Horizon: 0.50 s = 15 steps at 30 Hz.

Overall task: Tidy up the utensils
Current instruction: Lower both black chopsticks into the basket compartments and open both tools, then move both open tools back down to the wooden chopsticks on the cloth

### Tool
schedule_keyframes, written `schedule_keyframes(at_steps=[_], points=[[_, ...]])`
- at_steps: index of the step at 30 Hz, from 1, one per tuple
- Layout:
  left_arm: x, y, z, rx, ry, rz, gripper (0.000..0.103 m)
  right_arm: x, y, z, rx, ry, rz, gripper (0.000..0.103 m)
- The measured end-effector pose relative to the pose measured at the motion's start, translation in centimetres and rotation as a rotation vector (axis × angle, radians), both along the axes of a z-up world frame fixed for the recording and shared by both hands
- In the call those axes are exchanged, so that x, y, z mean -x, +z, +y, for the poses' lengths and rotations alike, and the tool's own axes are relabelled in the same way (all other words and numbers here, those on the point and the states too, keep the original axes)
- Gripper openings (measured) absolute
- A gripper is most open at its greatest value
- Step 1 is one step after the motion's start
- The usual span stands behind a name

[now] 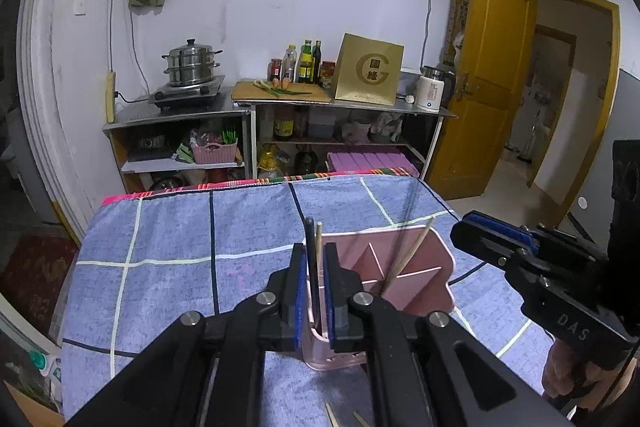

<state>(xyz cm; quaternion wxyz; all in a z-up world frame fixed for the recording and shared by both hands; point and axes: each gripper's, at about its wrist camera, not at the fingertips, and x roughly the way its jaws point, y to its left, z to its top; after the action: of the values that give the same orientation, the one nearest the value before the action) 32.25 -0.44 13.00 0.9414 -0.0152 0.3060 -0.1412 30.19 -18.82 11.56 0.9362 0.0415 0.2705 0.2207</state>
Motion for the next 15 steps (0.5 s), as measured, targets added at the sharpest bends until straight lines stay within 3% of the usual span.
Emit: schedule_keyframes(at_steps=[4,15], points=[[1.7,0.5,0.3,0.016,0.005,-0.019,0.023,1.4,0.4,-0.6,-0.013,-0.004,-0.019,0.023],[8.4,0.9,1.2,0.036,-0.002,-0.081,0.024,7.6,1.5,-2.7,-0.036,0.006,-0.082,0.025]])
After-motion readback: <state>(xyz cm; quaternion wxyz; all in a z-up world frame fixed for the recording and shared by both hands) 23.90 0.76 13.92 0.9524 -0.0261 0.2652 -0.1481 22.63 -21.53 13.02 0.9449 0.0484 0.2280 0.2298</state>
